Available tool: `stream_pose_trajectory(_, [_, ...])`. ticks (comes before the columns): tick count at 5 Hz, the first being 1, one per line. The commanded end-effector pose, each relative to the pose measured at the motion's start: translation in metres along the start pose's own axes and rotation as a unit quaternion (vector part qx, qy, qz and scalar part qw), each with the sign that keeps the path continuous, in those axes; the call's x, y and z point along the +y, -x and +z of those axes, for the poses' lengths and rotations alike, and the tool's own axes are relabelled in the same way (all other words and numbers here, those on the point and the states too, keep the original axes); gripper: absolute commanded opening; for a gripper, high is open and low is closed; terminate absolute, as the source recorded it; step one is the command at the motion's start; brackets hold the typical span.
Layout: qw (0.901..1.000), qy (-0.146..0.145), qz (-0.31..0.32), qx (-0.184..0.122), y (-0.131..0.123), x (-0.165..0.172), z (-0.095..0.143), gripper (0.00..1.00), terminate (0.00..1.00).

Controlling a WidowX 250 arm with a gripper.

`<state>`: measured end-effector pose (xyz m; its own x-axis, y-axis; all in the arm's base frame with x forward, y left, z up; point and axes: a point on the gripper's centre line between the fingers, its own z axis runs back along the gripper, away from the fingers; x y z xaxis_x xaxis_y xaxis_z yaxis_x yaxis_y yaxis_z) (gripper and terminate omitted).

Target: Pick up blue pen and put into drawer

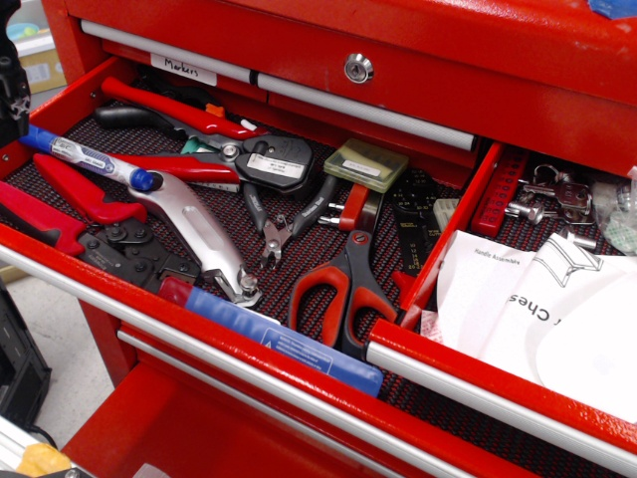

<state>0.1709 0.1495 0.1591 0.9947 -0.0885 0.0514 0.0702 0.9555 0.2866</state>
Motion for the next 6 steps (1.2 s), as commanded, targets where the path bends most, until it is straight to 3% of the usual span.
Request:
stream_pose_trajectory(1, [1.0000,0.000,0.000,0.000,0.000,0.000,0.000,1.00,0.00])
stream_pose_trajectory(2, [0.9917,0.015,-0.128,-0.004,-0.001,0.014,-0.005,1.00,0.00])
stream_pose_trajectory(3, [0.9651,0.041,-0.258,0.013,-0.006,0.034,-0.013,1.00,0.00])
stream_pose_trajectory(4, [0.9244,0.061,-0.377,-0.005,-0.022,0.069,-0.028,1.00,0.00])
stream_pose_trajectory(5, [0.8727,0.036,-0.486,-0.030,-0.040,0.089,-0.050,1.00,0.00])
stream_pose_trajectory(6, [0.8092,0.001,-0.583,-0.069,-0.062,0.090,-0.066,1.00,0.00])
